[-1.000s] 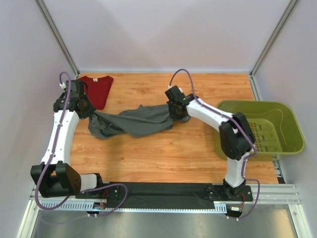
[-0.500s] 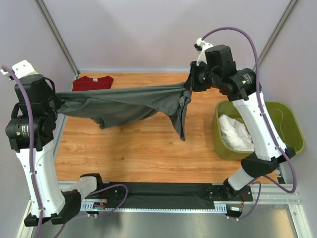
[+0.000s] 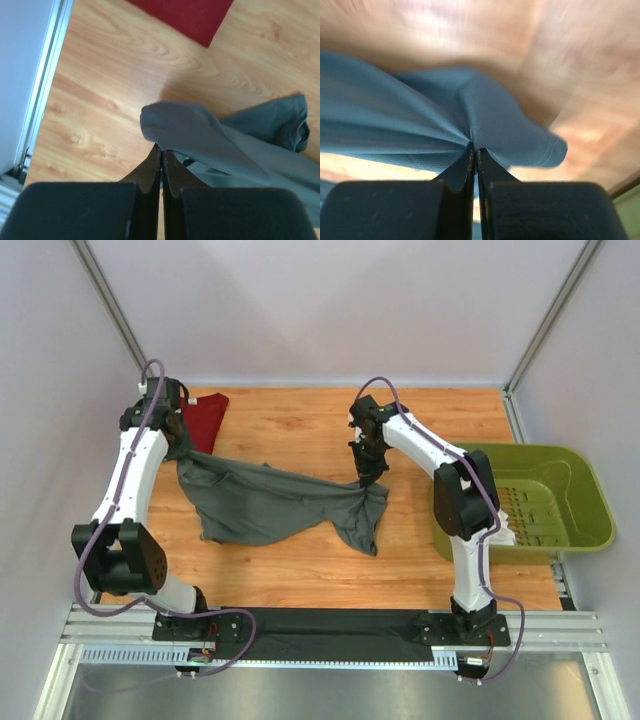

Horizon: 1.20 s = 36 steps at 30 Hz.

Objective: Fold and stack the t-shirts
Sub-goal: Flatten the tshirt out

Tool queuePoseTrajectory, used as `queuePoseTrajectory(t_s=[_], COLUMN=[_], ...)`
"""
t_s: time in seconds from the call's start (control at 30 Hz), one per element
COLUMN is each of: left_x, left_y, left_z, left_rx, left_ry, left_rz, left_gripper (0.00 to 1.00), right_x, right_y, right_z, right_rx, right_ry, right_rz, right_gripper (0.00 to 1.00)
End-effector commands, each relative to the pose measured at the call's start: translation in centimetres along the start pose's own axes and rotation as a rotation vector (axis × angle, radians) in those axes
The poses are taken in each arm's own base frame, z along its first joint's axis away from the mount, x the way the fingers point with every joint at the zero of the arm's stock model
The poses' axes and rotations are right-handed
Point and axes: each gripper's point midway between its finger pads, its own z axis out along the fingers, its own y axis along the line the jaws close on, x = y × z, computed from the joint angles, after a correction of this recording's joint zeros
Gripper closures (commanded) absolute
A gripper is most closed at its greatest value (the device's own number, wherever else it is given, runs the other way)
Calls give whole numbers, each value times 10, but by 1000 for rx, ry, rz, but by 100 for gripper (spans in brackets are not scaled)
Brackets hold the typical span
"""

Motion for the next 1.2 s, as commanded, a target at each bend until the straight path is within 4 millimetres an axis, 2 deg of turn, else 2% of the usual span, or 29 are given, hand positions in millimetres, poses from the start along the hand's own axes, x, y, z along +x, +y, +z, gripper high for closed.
queuePoseTrajectory(t_s=[0.0,0.07,0.17,0.23,0.3,0.33,0.4,0.43,0.47,0.5,0.53,0.57,0.6,0.63,0.67,0.7,0.73,0.8,1.03,1.13,1.17], left_x=[-51,-55,-58,-57,-53,-52,-50,-48,-49,-46,-46,-44,-42,-40,-39,-35,-35,-32,-32,-34,-34], left_y=[-15,-20,-23,-25,-25,-26,-28,-30,-30,-32,-32,-34,-34,-35,-36,-36,-36,-35,-29,-29,-28], left_z=[9,27,44,49,52,52,50,50,48,49,48,47,47,47,46,47,45,45,38,36,36], left_rx=[9,-10,-25,-25,-25,-21,-13,-3,2,8,16,21,22,27,30,31,35,36,22,20,18], left_ry=[-179,-174,-160,-154,-144,-143,-143,-140,-145,-141,-140,-138,-135,-130,-131,-123,-130,-131,-147,-154,-153], left_rz=[-16,-12,-6,2,7,7,6,7,3,4,3,4,7,11,9,15,11,9,17,22,23], left_gripper=[100,100,100,100,100,100,100,100,100,100,100,100,100,100,100,100,100,100,100,100,100], right_x=[-64,-79,-90,-94,-93,-89,-70,-68,-56,-35,-24,-19,1,8,8,22,18,24,17,14,13], right_y=[-19,-25,-28,-30,-25,-19,-5,5,15,14,17,28,25,26,33,29,33,35,44,45,47], right_z=[-5,0,-3,-11,-28,-36,-53,-78,-79,-67,-65,-78,-61,-58,-64,-48,-51,-40,-6,3,4], right_rx=[8,-8,-4,9,-10,-45,-101,-136,-151,-141,-144,-179,-171,-178,-214,-212,-241,-264,-259,-261,-269], right_ry=[-211,-236,-265,-290,-324,-332,-354,-424,-421,-386,-383,-425,-380,-376,-409,-373,-406,-385,-357,-353,-351], right_rz=[-40,-31,-33,-13,-6,16,26,40,36,50,61,93,118,146,177,205,218,265,310,309,308], right_gripper=[100,97,66,35,29,28,28,27,27,27,27,27,27,27,26,24,24,26,30,32,35])
